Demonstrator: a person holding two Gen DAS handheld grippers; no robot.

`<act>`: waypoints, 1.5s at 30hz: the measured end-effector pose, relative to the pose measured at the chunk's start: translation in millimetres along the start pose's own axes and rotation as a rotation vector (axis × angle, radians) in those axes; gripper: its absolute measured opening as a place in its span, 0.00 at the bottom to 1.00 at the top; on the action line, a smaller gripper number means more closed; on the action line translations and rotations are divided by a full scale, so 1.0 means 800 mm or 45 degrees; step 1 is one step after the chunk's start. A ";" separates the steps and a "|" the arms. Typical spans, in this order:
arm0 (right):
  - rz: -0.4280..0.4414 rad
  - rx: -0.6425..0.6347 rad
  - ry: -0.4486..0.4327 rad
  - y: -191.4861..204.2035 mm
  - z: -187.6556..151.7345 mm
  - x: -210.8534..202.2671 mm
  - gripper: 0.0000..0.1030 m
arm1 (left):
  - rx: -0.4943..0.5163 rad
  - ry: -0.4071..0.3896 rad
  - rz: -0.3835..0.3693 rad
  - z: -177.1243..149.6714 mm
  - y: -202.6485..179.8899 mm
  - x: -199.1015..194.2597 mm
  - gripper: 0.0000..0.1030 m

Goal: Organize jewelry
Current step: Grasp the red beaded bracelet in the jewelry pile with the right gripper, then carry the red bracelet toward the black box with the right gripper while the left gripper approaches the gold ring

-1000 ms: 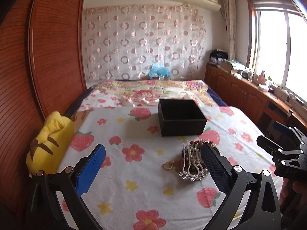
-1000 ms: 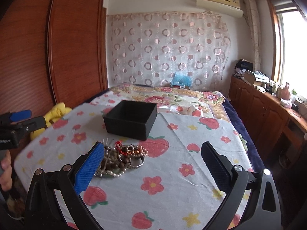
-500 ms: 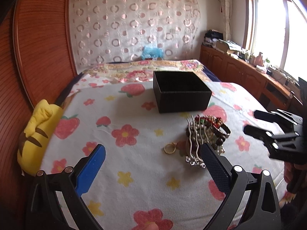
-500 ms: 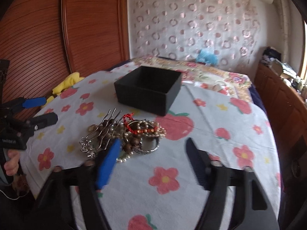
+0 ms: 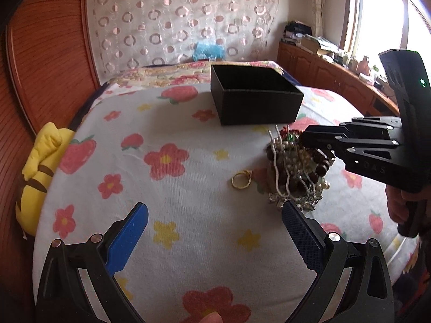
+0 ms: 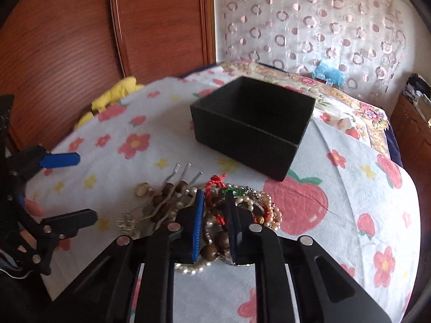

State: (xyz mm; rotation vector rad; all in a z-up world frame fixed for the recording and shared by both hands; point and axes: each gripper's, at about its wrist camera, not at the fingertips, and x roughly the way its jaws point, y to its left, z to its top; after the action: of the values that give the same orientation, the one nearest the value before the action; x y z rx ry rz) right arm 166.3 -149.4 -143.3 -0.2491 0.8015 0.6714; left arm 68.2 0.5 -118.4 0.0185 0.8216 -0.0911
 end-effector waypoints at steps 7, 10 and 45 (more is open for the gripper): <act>0.053 0.039 -0.050 -0.013 -0.004 -0.009 0.06 | 0.011 0.033 -0.013 -0.003 -0.001 0.006 0.93; 0.054 0.048 -0.086 -0.019 -0.002 -0.018 0.05 | 0.028 0.034 -0.020 0.000 0.000 0.009 0.93; -0.144 0.161 -0.235 -0.095 0.002 -0.085 0.03 | 0.244 0.144 -0.223 0.034 -0.014 0.061 0.20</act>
State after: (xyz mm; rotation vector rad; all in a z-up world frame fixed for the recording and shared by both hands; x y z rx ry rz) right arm 181.8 -238.0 -95.4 -0.1147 0.6454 0.5264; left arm 120.0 -15.3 -135.7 0.1337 0.9241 -0.3368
